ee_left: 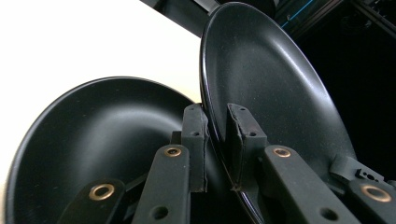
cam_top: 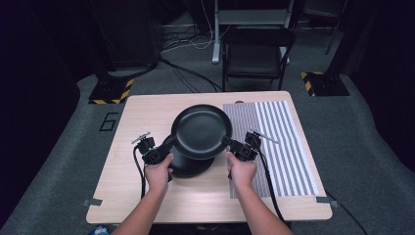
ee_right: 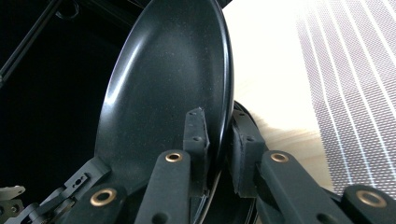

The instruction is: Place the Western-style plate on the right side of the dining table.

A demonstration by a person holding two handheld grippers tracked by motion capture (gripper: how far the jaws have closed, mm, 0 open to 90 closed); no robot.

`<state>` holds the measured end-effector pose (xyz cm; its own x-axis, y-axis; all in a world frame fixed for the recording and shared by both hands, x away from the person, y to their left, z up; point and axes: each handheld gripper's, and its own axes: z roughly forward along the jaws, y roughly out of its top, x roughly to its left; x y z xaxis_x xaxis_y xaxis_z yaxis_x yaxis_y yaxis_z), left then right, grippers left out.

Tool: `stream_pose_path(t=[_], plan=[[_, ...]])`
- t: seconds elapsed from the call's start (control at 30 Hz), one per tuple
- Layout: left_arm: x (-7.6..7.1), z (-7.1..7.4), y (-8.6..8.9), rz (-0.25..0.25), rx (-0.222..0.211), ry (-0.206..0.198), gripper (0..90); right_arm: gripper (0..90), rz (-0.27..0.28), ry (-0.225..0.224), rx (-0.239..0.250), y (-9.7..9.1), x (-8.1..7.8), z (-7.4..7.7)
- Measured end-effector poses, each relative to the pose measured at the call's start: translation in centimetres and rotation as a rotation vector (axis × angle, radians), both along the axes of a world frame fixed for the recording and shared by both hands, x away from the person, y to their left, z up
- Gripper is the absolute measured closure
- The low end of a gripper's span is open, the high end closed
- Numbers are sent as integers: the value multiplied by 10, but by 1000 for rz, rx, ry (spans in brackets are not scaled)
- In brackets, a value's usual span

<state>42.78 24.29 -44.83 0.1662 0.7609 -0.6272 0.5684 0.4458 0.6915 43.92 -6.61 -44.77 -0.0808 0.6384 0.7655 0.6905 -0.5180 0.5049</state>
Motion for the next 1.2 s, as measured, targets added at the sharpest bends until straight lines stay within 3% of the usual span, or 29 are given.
stream_pose_path(t=[0.47, 0.7, 1.2], plan=[[7, 7, -22, -37, -19, -8, 785, 786, -33, -10, 0, -23, -6, 9], [11, 10, -33, -63, -24, -4, 791, 784, -49, -30, -10, -36, -10, 9], [18, 12, -64, -113, -22, -5, 792, 784, -98, -28, -6, -65, -19, 12]])
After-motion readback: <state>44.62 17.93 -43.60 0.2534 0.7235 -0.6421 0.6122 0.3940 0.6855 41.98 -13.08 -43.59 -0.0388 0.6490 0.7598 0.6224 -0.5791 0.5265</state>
